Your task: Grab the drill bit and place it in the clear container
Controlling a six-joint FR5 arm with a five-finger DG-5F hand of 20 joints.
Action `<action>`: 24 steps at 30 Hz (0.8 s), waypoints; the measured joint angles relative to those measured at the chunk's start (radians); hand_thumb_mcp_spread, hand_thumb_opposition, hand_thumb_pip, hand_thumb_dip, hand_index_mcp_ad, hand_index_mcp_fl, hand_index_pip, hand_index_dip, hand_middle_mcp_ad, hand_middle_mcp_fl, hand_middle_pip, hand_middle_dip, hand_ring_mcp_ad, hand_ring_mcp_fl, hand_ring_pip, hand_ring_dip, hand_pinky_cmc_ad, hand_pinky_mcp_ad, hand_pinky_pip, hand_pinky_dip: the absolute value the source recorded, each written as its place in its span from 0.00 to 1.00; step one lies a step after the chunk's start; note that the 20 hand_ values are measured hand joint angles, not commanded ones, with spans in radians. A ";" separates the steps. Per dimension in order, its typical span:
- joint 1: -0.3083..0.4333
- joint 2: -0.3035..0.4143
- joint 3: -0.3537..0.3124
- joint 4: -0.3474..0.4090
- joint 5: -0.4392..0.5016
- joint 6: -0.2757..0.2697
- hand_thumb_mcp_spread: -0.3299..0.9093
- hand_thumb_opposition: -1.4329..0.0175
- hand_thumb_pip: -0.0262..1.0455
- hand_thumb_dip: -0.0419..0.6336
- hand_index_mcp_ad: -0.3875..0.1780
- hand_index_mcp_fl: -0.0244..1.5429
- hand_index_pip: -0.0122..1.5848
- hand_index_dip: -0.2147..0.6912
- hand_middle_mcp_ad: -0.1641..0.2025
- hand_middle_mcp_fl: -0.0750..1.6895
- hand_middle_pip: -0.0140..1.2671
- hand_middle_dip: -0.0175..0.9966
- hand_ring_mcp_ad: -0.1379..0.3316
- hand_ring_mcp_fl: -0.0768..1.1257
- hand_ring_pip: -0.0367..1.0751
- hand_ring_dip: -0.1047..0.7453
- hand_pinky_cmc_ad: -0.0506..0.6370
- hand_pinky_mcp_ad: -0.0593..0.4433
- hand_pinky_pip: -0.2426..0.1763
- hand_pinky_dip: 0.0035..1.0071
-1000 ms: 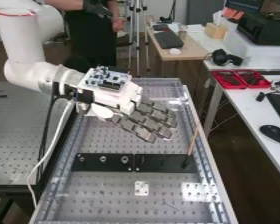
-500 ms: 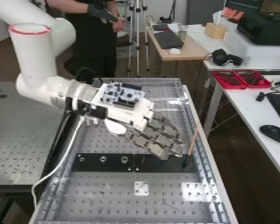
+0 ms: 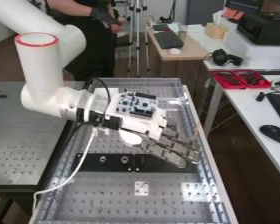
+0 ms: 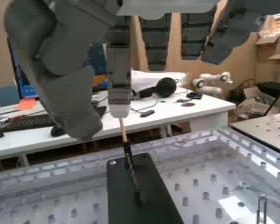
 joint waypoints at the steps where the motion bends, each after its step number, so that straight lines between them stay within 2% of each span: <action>1: -0.006 -0.009 0.011 -0.006 -0.012 -0.008 0.62 0.42 0.65 0.45 0.59 0.11 0.72 0.48 0.79 0.09 0.12 0.15 0.73 0.07 0.11 0.14 0.47 0.39 0.36 0.21; 5: -0.025 -0.039 0.048 -0.030 -0.061 -0.042 0.61 0.42 0.61 0.46 0.59 0.10 0.76 0.52 0.74 0.09 0.12 0.17 0.73 0.07 0.11 0.14 0.47 0.39 0.36 0.20; 10: -0.040 -0.062 0.065 -0.036 -0.097 -0.063 0.63 0.42 0.58 0.46 0.56 0.08 0.80 0.55 0.74 0.08 0.12 0.17 0.73 0.07 0.11 0.14 0.47 0.39 0.36 0.19; 13: -0.049 -0.073 0.070 -0.023 -0.112 -0.060 0.64 0.43 0.56 0.44 0.56 0.07 0.81 0.55 0.74 0.12 0.11 0.18 0.74 0.07 0.11 0.14 0.47 0.39 0.36 0.19; 17: -0.057 -0.080 0.065 0.019 -0.130 -0.059 0.65 0.43 0.55 0.44 0.56 0.07 0.83 0.55 0.74 0.12 0.12 0.19 0.73 0.07 0.11 0.14 0.47 0.39 0.36 0.19; 20: -0.061 -0.087 0.066 0.030 -0.141 -0.062 0.65 0.43 0.51 0.42 0.57 0.09 0.85 0.55 0.71 0.12 0.12 0.19 0.72 0.07 0.11 0.14 0.47 0.39 0.38 0.19; 24: -0.067 -0.099 0.073 0.036 -0.157 -0.065 0.68 0.43 0.51 0.41 0.53 0.11 0.85 0.55 0.69 0.12 0.12 0.19 0.72 0.07 0.11 0.14 0.47 0.39 0.38 0.19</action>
